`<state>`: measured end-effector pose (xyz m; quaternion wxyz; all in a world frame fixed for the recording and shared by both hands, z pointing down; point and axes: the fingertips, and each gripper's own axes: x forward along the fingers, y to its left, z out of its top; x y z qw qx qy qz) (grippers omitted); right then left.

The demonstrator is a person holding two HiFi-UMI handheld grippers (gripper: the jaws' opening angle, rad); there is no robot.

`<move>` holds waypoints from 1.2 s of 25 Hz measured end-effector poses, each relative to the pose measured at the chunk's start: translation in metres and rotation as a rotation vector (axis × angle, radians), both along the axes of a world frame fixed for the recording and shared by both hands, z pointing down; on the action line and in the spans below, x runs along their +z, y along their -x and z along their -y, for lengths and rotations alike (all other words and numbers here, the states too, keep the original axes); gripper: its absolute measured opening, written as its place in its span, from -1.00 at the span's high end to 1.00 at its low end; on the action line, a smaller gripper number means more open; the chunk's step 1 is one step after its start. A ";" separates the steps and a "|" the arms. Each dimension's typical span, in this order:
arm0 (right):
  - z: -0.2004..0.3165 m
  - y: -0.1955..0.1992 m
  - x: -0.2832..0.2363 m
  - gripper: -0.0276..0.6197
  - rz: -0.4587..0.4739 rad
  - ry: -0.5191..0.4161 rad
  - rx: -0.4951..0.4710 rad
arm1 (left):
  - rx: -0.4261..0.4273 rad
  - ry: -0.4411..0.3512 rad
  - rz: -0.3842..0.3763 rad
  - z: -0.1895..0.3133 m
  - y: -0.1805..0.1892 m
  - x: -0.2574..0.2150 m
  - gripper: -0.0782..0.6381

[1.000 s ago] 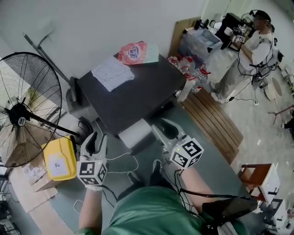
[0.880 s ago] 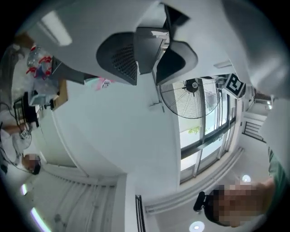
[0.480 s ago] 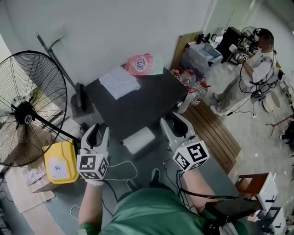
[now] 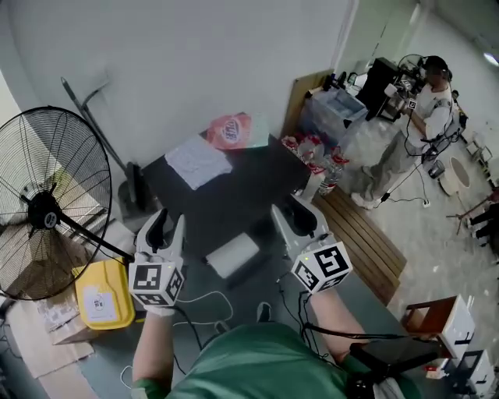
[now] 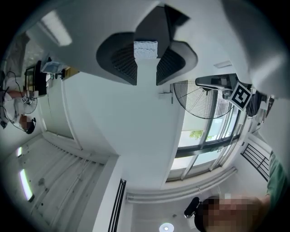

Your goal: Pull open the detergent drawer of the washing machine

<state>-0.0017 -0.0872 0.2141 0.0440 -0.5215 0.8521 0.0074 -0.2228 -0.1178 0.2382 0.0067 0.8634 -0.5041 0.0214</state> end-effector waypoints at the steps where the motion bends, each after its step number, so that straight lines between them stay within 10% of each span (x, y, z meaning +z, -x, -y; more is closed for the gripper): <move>1: 0.000 -0.002 -0.002 0.50 -0.003 -0.002 0.005 | 0.003 -0.007 -0.001 0.000 -0.001 -0.004 0.36; 30: 0.008 -0.013 -0.002 0.50 -0.073 -0.026 0.051 | 0.032 -0.039 -0.012 0.003 -0.018 -0.016 0.36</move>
